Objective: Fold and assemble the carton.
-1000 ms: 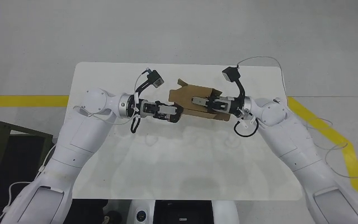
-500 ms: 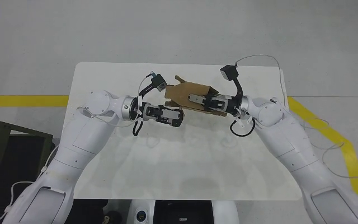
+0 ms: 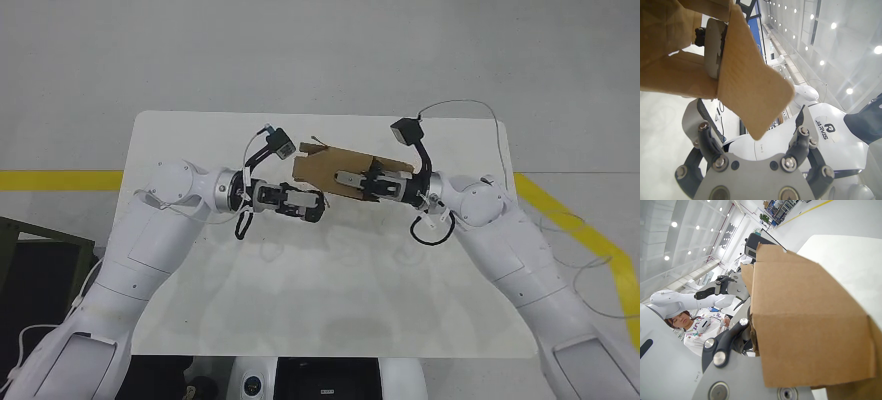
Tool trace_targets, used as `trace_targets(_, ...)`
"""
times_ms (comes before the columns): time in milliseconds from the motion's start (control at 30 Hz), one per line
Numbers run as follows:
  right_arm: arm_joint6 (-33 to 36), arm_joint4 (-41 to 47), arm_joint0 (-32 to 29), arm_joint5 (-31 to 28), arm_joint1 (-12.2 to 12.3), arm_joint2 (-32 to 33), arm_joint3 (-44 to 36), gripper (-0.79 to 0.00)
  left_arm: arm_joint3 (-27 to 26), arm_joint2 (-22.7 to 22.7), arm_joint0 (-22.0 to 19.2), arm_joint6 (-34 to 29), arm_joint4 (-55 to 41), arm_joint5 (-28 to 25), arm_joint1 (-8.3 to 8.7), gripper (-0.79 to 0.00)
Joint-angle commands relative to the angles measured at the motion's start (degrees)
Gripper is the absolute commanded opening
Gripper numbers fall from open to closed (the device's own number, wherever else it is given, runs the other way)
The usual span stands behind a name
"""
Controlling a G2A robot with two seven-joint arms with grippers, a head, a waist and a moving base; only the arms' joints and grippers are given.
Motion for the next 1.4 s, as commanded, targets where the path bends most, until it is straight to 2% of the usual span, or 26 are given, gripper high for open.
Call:
trace_targets(0,0.0,-0.3,0.1,-0.1,0.1,0.7,0.6,-0.785,0.4,-0.5,0.0,0.1,0.2,0.0,0.10,0.000)
trace_targets(267,0.8,0.5,-1.0,-0.2,0.6,3.4,1.3,-0.785,2.4,-4.0,-0.1,1.7,2.9,-0.6,0.94,0.000)
trace_targets(533,6.9,3.6,-2.7,-0.6,1.8,6.5,-0.8,-0.785,4.3,-6.2,0.3,2.9,5.2,-1.2,1.59,0.000)
trace_targets(800,9.3,6.3,-4.0,-0.2,1.9,6.6,-4.0,-0.785,4.8,-5.6,0.5,5.6,15.5,-1.6,2.18,0.000)
trace_targets(1367,10.2,8.9,-2.0,-1.2,0.4,3.9,-4.5,-0.785,4.5,-3.9,0.6,6.8,17.3,0.5,2.15,0.000)
